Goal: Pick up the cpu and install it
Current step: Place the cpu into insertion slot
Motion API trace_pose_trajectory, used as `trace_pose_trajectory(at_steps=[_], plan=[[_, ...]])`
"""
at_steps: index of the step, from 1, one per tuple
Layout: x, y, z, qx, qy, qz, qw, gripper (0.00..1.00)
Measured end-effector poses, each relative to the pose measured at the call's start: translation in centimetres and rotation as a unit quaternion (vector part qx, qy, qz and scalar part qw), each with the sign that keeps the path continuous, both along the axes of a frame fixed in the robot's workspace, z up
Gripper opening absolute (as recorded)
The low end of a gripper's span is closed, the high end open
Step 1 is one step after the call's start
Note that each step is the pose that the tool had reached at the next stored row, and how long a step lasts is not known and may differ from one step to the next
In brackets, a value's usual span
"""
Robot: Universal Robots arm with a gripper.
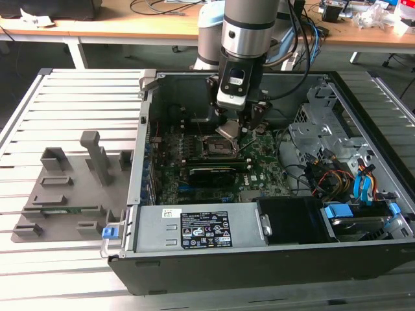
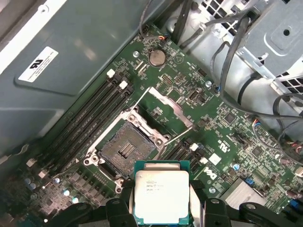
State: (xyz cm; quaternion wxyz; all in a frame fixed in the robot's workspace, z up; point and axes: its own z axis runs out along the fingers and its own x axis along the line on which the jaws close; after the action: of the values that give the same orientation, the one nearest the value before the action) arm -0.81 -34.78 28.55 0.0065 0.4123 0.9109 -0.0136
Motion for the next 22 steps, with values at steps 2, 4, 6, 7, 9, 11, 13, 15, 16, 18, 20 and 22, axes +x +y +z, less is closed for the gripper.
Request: trace_pose_trajectory(at_steps=[2,4,6,7,9,11,13,15,16,18,20,22], plan=[[0.0,0.0,0.0,0.0,0.0,-0.008,1.0,0.55],[0.0,0.0,0.0,0.0,0.0,-0.018,0.9998,0.55],[0.0,0.0,0.0,0.0,0.0,-0.024,0.9997,0.55],[0.0,0.0,0.0,0.0,0.0,-0.026,0.9997,0.55],[0.0,0.0,0.0,0.0,0.0,-0.035,0.9994,0.55],[0.0,0.0,0.0,0.0,0.0,-0.044,0.999,0.55],[0.0,0.0,0.0,0.0,0.0,-0.054,0.9985,0.55],[0.0,0.0,0.0,0.0,0.0,-0.059,0.9982,0.55],[0.0,0.0,0.0,0.0,0.0,-0.061,0.9981,0.55],[0.0,0.0,0.0,0.0,0.0,-0.07,0.9975,0.55],[0.0,0.0,0.0,0.0,0.0,-0.08,0.9968,0.55],[0.0,0.0,0.0,0.0,0.0,-0.089,0.996,0.55]])
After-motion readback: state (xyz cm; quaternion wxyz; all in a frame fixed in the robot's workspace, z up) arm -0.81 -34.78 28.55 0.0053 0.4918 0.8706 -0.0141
